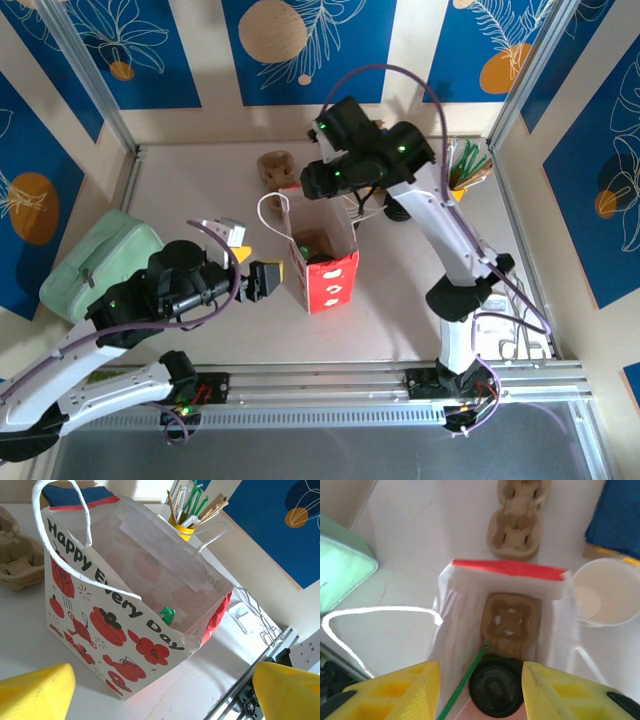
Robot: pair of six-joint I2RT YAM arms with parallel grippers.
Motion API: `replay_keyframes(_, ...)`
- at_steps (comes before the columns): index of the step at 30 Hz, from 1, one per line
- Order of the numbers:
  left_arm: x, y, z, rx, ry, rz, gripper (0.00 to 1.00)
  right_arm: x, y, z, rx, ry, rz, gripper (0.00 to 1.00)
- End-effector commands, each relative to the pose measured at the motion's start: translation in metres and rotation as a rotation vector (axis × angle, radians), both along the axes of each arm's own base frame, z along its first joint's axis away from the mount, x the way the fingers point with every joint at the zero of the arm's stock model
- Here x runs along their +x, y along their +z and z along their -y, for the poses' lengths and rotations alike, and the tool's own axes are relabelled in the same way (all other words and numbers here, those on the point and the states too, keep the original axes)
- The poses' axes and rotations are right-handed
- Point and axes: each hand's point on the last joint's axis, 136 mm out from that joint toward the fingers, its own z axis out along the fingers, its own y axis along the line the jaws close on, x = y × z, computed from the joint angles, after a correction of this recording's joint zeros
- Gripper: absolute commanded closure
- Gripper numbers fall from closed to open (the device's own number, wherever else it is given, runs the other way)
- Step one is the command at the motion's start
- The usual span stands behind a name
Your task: Pack the takeout coffee
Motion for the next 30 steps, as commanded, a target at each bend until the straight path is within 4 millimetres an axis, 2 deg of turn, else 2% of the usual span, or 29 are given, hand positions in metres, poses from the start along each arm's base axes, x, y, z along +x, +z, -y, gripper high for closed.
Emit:
replay_keyframes(1, -0.004, 0.009, 0.003, 0.003, -0.034, 0.018, 0.08, 0.022, 0.021, 0.024, -0.011, -0.026, 0.129, 0.49)
replay_keyframes(4, -0.002, 0.011, 0.003, 0.009, -0.028, 0.026, 0.08, 0.053, 0.023, 0.043, -0.004, -0.079, 0.207, 0.46)
replay_keyframes(8, -0.002, 0.016, 0.000, 0.016, -0.021, 0.032, 0.08, 0.095, 0.007, 0.073, -0.006, -0.175, 0.240, 0.45)
replay_keyframes(12, 0.000, 0.016, -0.004, 0.037, -0.002, 0.030, 0.08, 0.137, -0.019, 0.105, -0.019, -0.277, 0.204, 0.45)
replay_keyframes(18, 0.005, 0.017, -0.001, 0.050, 0.009, 0.030, 0.08, 0.194, -0.067, 0.138, -0.056, -0.379, 0.136, 0.44)
replay_keyframes(23, 0.010, 0.016, -0.001, 0.058, 0.030, 0.032, 0.08, 0.232, -0.113, 0.153, -0.056, -0.430, 0.058, 0.43)
replay_keyframes(24, 0.011, 0.017, -0.001, 0.061, 0.036, 0.032, 0.08, 0.239, -0.121, 0.156, -0.054, -0.442, 0.045, 0.40)
replay_keyframes(30, 0.014, 0.020, -0.001, 0.061, 0.056, 0.039, 0.08, 0.265, -0.167, 0.157, -0.067, -0.449, 0.002, 0.33)
